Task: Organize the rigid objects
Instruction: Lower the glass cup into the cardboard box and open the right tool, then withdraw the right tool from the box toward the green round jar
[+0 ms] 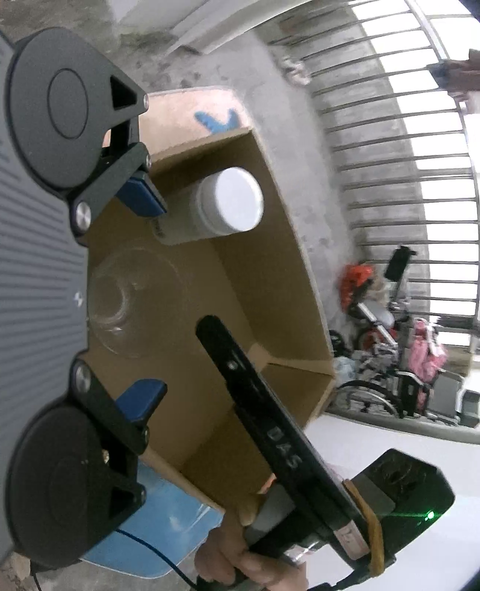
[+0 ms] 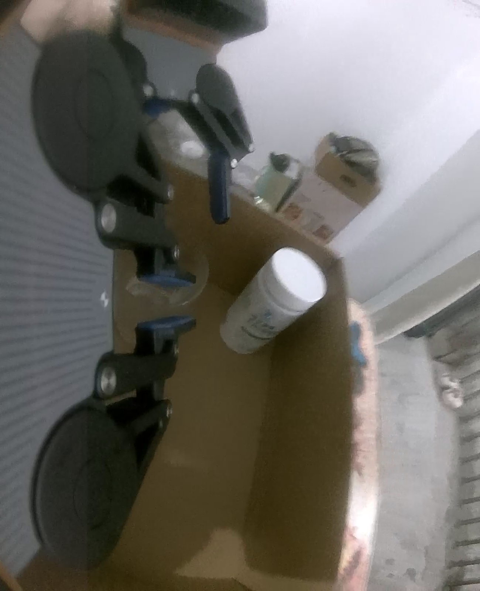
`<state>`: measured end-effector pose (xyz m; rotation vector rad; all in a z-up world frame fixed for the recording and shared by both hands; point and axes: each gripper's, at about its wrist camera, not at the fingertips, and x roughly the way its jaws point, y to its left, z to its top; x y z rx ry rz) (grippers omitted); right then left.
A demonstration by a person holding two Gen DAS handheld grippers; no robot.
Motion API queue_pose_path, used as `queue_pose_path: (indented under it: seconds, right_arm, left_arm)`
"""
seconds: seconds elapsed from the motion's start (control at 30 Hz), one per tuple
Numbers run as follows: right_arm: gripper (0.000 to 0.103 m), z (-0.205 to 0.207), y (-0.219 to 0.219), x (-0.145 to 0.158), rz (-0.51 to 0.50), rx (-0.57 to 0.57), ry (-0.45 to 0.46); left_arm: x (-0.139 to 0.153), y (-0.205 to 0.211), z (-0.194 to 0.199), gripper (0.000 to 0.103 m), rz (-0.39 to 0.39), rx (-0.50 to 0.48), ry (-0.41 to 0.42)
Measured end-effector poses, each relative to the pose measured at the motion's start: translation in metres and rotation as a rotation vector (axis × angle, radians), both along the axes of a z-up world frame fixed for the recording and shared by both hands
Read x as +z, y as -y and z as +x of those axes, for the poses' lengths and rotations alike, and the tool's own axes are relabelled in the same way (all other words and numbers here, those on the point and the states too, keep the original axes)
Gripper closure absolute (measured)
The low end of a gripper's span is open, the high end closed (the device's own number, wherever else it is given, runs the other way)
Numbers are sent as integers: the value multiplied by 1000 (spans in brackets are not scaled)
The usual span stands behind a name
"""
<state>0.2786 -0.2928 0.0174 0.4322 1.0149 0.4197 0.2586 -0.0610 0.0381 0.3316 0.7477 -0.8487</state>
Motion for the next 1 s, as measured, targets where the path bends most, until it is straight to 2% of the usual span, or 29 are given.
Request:
queue_pose_path:
  seconds: [0.13, 0.33, 0.4, 0.47, 0.6, 0.77, 0.83, 0.9, 1.0]
  right_arm:
    - [78, -26, 8, 25, -8, -47, 88]
    - [71, -82, 15, 67, -30, -108, 222]
    - [62, -107, 19, 80, -41, -135, 270]
    - [59, -133, 24, 92, -47, -166, 316]
    - [54, -189, 37, 114, -68, -233, 394]
    - [45, -259, 52, 131, -129, -325, 437]
    - [40, -281, 54, 132, -156, -352, 438]
    - [31, -299, 56, 130, -165, -374, 437]
    - [28, -318, 53, 114, -145, -387, 418]
  left_arm:
    - [20, -10, -22, 2, -73, 0, 59]
    - [43, -23, -62, 1, -160, -13, 140]
    - [48, -31, -79, 0, -222, -45, 172]
    - [49, -38, -98, 0, -257, -59, 203]
    - [48, -40, -135, 0, -246, -65, 244]
    - [39, -41, -172, 0, -244, -111, 223]
    - [31, -35, -181, 0, -218, -125, 204]
    - [21, -27, -189, 0, -190, -137, 176]
    - [2, -12, -199, 0, -149, -162, 117]
